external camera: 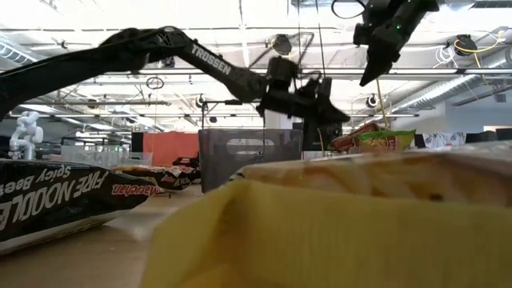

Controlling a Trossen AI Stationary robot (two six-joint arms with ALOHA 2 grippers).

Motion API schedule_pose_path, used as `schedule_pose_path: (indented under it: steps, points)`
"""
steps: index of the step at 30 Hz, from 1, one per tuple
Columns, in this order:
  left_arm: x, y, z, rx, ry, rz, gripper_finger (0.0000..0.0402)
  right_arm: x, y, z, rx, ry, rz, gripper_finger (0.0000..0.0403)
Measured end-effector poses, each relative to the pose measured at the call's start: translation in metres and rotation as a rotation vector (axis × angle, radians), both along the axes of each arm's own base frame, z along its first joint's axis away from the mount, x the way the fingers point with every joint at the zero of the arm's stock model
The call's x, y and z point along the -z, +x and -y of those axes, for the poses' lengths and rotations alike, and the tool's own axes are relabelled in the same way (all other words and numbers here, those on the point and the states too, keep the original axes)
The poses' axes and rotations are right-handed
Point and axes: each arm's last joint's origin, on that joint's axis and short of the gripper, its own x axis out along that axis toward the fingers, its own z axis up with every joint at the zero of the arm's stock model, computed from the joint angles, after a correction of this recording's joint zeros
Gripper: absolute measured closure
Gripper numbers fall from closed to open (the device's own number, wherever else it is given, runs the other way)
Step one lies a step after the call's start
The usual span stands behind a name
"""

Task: Sort Maruchan noodles
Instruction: Put the green noodle pack into the right transparent bin

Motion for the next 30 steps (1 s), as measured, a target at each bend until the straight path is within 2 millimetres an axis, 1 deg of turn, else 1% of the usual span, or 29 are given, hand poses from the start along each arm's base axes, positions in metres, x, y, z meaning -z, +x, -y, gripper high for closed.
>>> schedule_pose_path:
  steps: [3,7,10,12,14,18,20,21,26,29,30]
  points:
    - [-0.015,-0.001,0.003,0.009,0.057,0.026,0.0396,-0.002,-0.001,-0.002,0.011,-0.005,0.011,0.0403]
    - [-0.03,-0.003,0.009,0.017,0.07,0.039,0.0396,-0.004,-0.003,-0.004,0.017,-0.009,0.019,0.0403]
    - [-0.054,-0.009,0.013,0.027,0.088,0.05,0.0396,-0.005,-0.003,-0.005,0.017,-0.013,0.023,0.0403]
    - [-0.073,-0.018,0.015,0.043,0.103,0.027,0.0396,-0.006,-0.004,-0.005,0.017,-0.015,0.025,0.0403]
    - [-0.092,-0.029,0.018,0.054,0.163,-0.006,0.0396,-0.006,-0.004,-0.005,0.017,-0.018,0.026,0.0403]
    - [-0.137,-0.061,0.024,0.052,0.289,-0.086,0.0396,-0.008,-0.005,-0.006,0.032,-0.041,0.016,0.0403]
    - [-0.16,-0.081,0.026,0.03,0.317,-0.125,0.0396,-0.01,-0.007,-0.008,0.043,-0.059,0.009,0.0403]
    - [-0.168,-0.091,0.026,0.012,0.319,-0.151,0.0396,-0.011,-0.008,-0.009,0.043,-0.065,0.013,0.0403]
    - [-0.202,-0.143,0.023,-0.059,0.296,-0.287,0.0396,-0.021,-0.012,-0.02,0.031,-0.115,0.052,0.0403]
    - [-0.219,-0.176,0.025,-0.122,0.283,-0.372,0.0396,-0.03,-0.016,-0.028,0.023,-0.165,0.091,0.0403]
    - [-0.222,-0.186,0.025,-0.145,0.272,-0.413,0.0396,-0.033,-0.017,-0.03,0.021,-0.183,0.106,0.0403]
